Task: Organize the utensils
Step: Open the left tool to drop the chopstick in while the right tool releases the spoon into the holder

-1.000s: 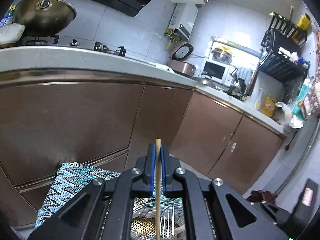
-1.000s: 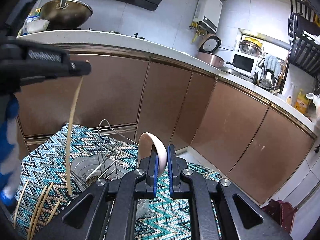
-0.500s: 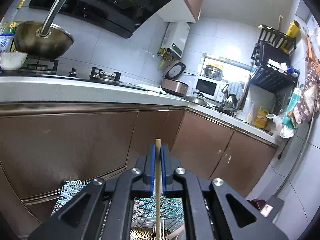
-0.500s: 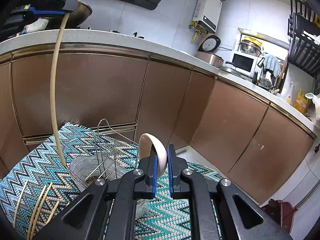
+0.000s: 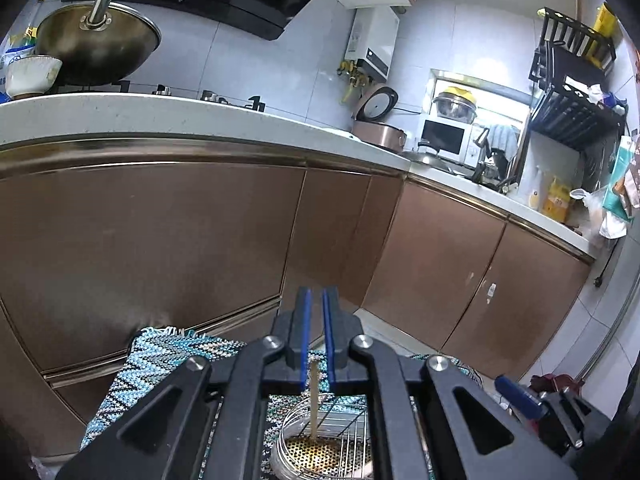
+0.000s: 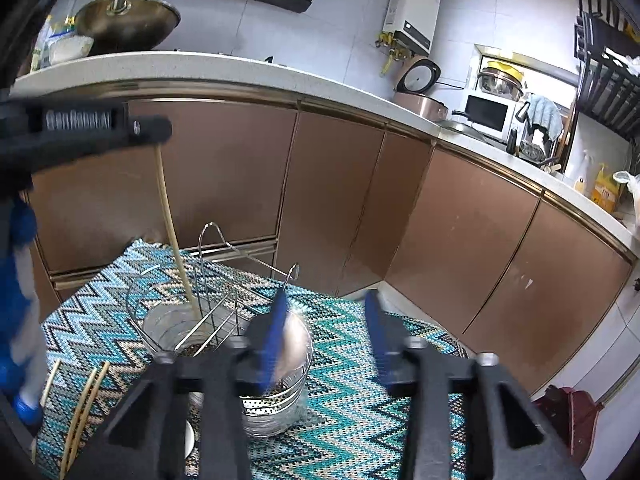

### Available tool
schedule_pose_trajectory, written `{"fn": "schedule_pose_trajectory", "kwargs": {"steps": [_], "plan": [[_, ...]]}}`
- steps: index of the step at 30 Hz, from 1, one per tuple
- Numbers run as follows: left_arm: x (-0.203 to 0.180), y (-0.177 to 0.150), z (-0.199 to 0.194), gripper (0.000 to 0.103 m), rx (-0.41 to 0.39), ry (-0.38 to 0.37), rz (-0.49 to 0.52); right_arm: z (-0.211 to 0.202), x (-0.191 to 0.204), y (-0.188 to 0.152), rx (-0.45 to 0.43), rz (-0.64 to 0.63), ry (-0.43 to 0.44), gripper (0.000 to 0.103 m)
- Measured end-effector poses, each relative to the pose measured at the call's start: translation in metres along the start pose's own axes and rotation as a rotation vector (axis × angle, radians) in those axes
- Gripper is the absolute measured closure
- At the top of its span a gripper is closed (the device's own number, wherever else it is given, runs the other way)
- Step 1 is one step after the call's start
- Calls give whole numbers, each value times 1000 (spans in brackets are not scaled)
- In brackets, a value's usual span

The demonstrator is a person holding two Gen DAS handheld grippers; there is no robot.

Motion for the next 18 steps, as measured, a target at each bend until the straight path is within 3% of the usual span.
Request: {"fn": "schedule_pose_trajectory", "kwargs": {"steps": [5, 7, 10, 13, 18], "plan": [[-1, 5, -20, 90, -17, 1, 21, -12, 1, 7, -16, 13, -1, 53], [0, 8, -29, 77, -25, 8, 27, -22, 1, 12, -31, 25, 1, 53], [2, 14, -48, 66, -49, 19, 47, -36, 2, 19, -52, 39, 11, 47], [2, 19, -67, 57, -68, 31, 68, -60, 1, 30, -94, 68, 21, 35], [4, 31, -104, 52, -113, 56, 101, -100, -2, 46, -170, 128, 36, 4]]}}
Point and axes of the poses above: each gripper's, at about its wrist camera, not at the fingertips, and z roughly the way its jaws point, x to its left, y to its top, the point moved 10 cm from there along z, roughly the way its jaws point, and after that the axes turned 11 degrees about -x, right-handed, at the moved point
